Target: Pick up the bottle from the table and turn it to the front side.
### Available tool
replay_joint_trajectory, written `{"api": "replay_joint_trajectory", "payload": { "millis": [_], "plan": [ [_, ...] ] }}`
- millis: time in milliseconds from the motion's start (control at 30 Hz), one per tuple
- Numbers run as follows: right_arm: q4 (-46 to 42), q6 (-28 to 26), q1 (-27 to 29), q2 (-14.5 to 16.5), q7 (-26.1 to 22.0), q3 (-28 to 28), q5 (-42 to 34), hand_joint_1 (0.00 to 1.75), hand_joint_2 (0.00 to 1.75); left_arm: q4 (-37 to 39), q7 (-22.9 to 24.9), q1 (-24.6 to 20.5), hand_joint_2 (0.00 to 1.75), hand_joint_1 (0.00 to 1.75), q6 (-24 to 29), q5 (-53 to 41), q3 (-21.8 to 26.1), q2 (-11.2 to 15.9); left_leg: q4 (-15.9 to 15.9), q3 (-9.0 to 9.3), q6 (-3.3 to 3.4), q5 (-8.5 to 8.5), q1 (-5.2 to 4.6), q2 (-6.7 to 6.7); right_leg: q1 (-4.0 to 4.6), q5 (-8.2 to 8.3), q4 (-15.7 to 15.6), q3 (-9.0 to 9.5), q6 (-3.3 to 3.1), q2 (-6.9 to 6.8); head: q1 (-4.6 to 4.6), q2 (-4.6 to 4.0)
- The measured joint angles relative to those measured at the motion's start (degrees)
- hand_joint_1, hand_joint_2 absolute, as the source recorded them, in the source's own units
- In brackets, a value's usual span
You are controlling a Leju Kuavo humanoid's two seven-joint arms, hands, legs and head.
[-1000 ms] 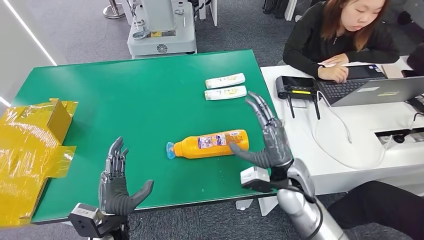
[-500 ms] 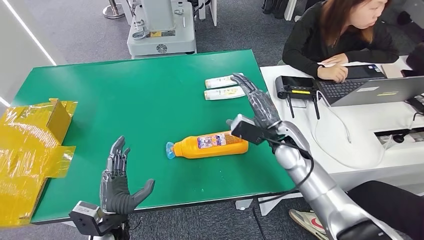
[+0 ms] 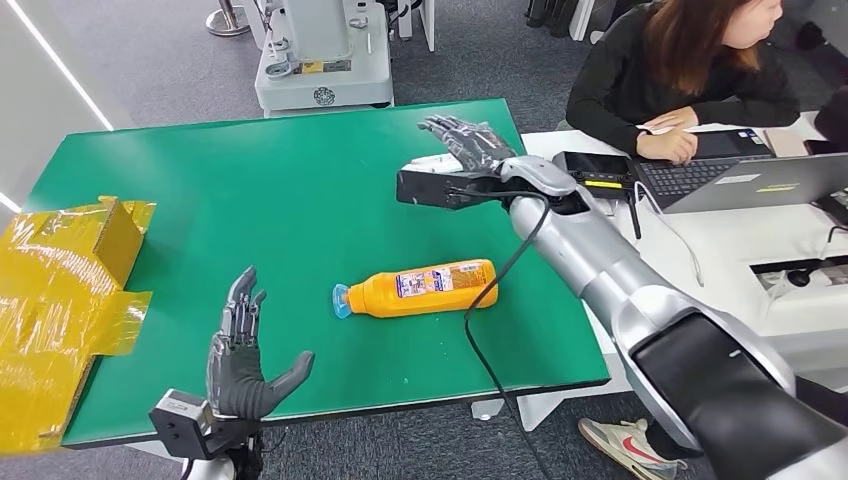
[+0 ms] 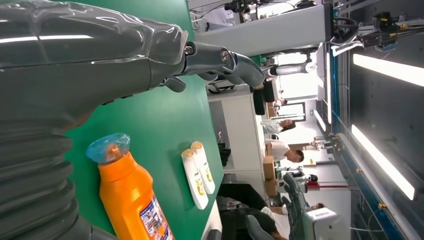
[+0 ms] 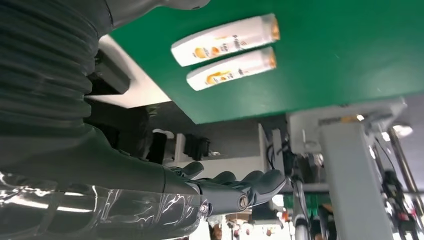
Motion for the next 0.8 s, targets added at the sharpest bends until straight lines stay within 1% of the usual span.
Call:
{"api": "replay_joint_trajectory", "payload": {
  "millis": [167,367,567,800],
  "plan": [
    [4.35,5.46,-3.58,2.64,2.10,2.95,0.16,0.00,1.75,0.58,0.00,-0.10,1.75,0.00,-0.15,0.02,-0.01,0.00,0.00,0.00,0.00,0.00,0.01,0.00,0.00,0.00,0.00,-0.02,0.00,0.00,-0.01,0.00],
    [7.65,9.91,-5.55,4.87,3.74,5.63,0.58,0.00,1.75,1.40,0.00,-0.36,1.75,0.00,-0.40,-0.14,0.00,0.00,0.00,0.00,0.00,0.01,0.01,-0.02,0.00,0.00,0.00,-0.01,0.00,-0.02,-0.01,0.00],
    [9.76,13.99,-6.63,6.32,5.03,7.84,1.08,0.00,1.75,1.86,0.00,-0.49,1.75,0.00,-0.40,0.15,0.02,0.00,0.01,0.00,0.00,0.01,0.01,-0.02,0.00,0.00,0.00,-0.01,0.00,-0.02,-0.01,0.00],
    [11.24,15.96,-7.74,7.01,5.85,9.66,0.84,0.00,1.75,2.11,0.04,-0.57,1.75,0.00,-0.40,0.33,0.02,-0.09,0.01,0.00,0.00,0.01,0.01,-0.02,0.00,0.00,0.00,-0.01,0.00,-0.02,0.00,0.00]
  ]
}}
